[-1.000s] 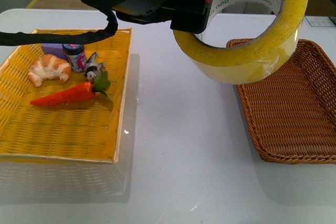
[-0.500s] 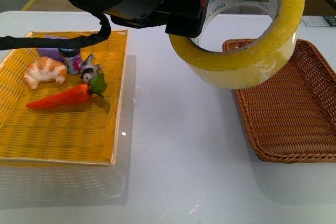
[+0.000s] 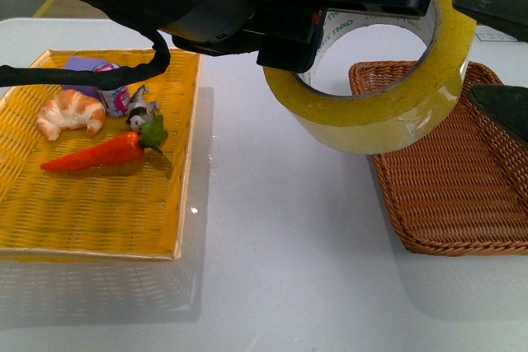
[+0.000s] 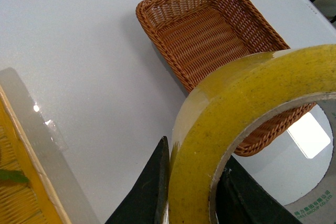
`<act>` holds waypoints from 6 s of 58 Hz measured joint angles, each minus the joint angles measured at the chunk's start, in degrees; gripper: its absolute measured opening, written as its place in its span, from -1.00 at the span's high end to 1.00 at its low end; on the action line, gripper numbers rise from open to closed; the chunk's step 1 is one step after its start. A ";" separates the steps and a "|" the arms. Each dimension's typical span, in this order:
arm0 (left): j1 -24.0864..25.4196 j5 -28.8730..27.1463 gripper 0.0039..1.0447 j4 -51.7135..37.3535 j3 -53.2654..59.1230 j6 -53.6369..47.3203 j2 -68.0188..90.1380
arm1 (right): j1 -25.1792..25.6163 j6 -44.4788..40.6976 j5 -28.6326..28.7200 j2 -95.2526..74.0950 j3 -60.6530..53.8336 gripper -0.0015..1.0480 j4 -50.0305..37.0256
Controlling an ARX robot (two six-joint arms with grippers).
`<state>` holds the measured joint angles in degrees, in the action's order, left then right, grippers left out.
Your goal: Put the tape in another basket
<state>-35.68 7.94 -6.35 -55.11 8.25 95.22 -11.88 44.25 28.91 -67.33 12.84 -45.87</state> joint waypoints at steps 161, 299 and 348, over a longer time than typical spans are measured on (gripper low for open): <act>31.50 -10.45 0.98 -23.47 51.01 -7.69 -60.89 | 23.96 17.31 -7.87 -54.12 23.96 0.10 -18.03; 35.50 -7.96 0.98 6.36 54.31 -7.80 -94.36 | 13.18 -43.85 -28.24 50.93 -10.78 0.96 31.87; 35.50 -7.93 0.98 6.36 54.31 -7.80 -94.36 | 12.00 -43.95 -28.92 66.97 -11.54 0.96 45.75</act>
<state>-0.19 0.01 0.01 -0.80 0.45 0.86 0.12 0.30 -0.01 -0.36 1.30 -0.12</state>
